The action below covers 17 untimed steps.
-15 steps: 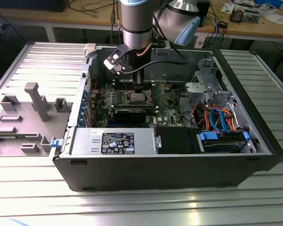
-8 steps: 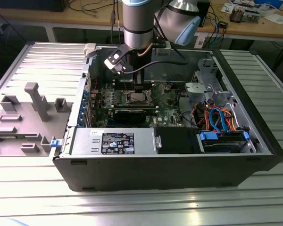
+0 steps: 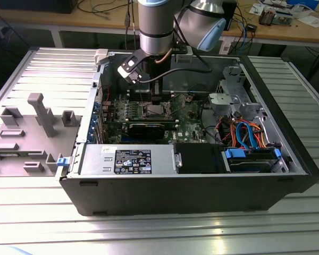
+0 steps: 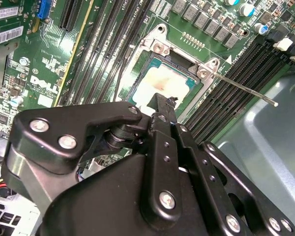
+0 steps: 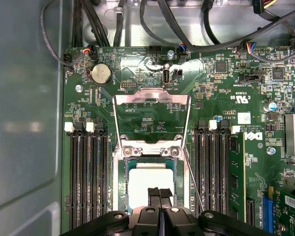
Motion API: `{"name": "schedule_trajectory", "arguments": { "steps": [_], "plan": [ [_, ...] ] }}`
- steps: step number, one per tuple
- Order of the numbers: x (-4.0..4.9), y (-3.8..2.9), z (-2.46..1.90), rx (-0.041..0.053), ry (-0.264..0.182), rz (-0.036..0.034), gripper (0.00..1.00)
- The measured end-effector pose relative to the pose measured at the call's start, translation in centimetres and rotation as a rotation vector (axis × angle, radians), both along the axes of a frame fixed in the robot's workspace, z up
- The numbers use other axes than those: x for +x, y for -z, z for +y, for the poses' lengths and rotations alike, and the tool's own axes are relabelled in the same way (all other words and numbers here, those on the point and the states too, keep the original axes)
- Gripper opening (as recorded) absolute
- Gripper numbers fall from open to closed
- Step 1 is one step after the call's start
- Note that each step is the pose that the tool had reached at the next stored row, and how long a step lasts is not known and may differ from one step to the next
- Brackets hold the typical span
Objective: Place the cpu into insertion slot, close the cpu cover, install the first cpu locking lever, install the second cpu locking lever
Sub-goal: 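Close the cpu cover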
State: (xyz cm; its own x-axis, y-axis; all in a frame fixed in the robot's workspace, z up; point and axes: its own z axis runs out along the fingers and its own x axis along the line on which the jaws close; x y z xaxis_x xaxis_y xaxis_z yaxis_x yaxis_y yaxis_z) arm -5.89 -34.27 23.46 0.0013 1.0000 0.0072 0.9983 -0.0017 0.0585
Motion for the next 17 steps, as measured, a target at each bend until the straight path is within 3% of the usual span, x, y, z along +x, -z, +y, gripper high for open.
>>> {"name": "schedule_trajectory", "arguments": {
  "steps": [17],
  "plan": [
    [0.00,-0.64,0.00,0.0001,0.000,-0.0001,0.11]
  ]
}}
